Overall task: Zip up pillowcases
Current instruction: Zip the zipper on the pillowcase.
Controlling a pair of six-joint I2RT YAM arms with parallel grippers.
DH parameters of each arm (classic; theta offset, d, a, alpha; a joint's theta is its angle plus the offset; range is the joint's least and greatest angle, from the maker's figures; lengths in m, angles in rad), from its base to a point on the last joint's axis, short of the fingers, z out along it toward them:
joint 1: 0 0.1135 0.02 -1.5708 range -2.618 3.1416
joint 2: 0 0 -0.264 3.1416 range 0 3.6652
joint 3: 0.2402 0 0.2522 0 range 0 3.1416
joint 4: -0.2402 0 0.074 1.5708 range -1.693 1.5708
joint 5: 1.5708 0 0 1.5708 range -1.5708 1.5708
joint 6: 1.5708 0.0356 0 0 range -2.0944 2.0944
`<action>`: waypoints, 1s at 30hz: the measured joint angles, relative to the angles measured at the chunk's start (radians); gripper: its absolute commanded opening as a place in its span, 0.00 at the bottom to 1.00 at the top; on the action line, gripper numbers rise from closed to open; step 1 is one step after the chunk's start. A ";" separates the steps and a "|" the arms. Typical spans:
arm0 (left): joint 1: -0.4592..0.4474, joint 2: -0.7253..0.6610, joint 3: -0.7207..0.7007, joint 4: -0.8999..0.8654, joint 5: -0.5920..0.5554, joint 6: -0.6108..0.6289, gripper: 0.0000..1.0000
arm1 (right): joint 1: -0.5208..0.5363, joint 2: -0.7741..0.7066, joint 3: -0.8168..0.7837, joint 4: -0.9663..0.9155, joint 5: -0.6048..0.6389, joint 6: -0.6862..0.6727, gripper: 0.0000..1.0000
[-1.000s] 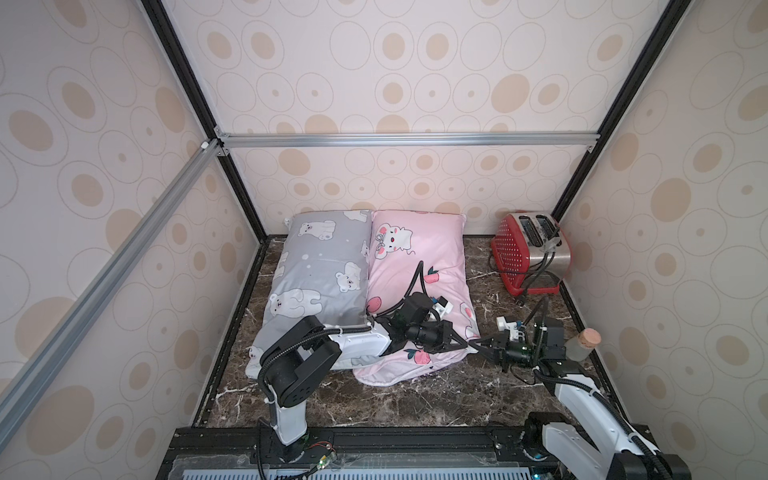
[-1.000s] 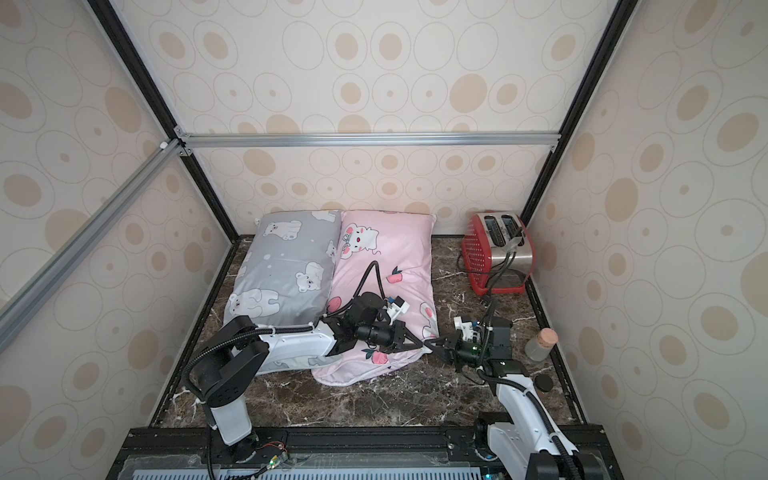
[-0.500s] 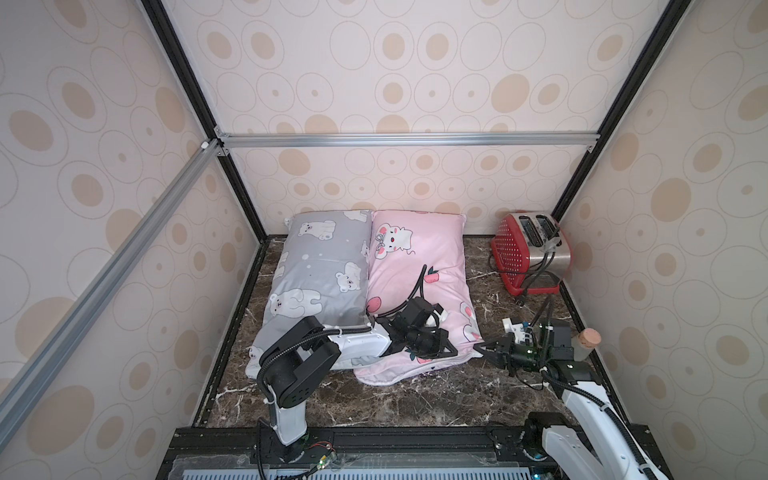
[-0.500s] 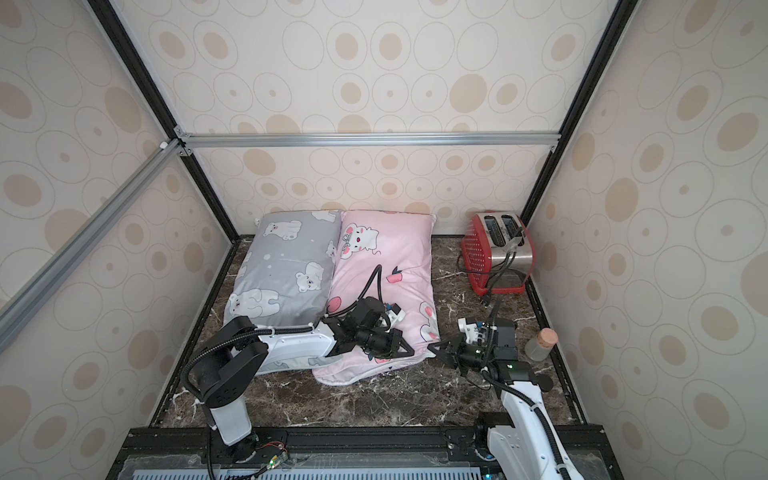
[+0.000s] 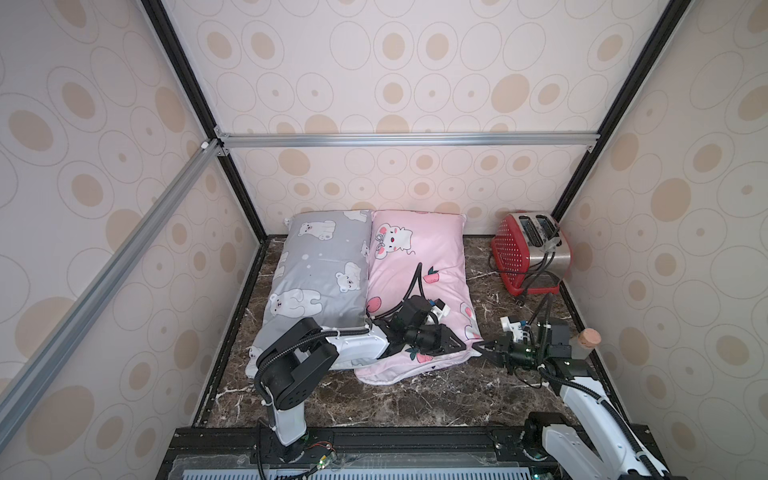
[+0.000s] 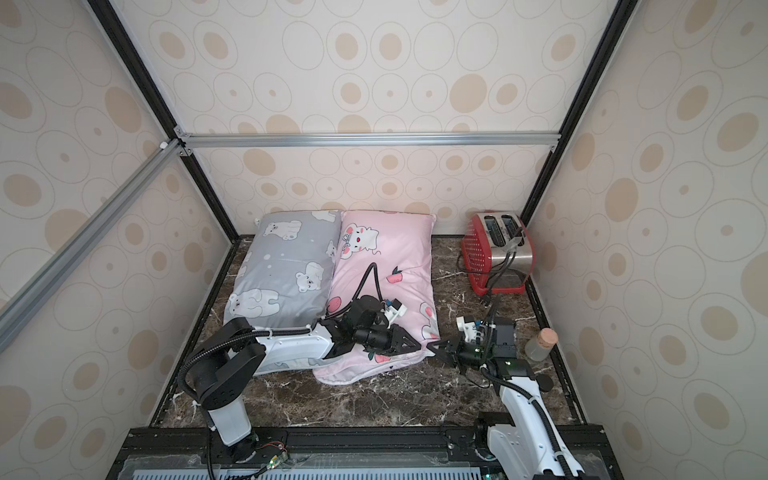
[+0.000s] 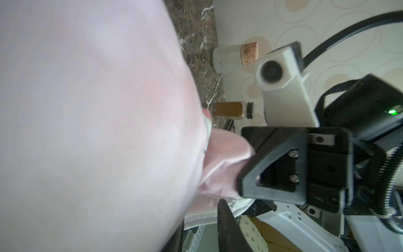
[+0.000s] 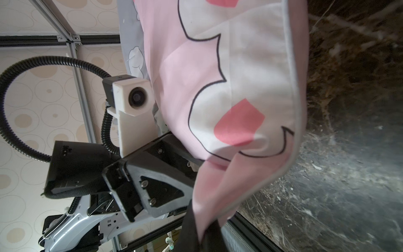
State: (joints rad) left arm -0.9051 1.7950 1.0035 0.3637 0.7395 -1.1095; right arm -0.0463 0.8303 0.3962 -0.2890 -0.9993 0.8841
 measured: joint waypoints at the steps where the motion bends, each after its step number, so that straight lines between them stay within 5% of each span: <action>1: 0.000 0.000 0.000 0.018 0.005 -0.008 0.36 | 0.000 0.006 -0.011 0.021 -0.004 0.010 0.00; 21: 0.000 0.002 0.000 0.066 0.036 -0.047 0.38 | 0.000 0.083 -0.078 0.325 -0.060 0.150 0.00; 30: 0.000 0.014 0.000 0.071 0.027 -0.053 0.30 | 0.000 0.084 -0.095 0.334 -0.071 0.154 0.00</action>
State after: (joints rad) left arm -0.9054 1.8095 1.0035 0.4343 0.7670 -1.1622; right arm -0.0463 0.9142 0.3016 0.0448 -1.0706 1.0382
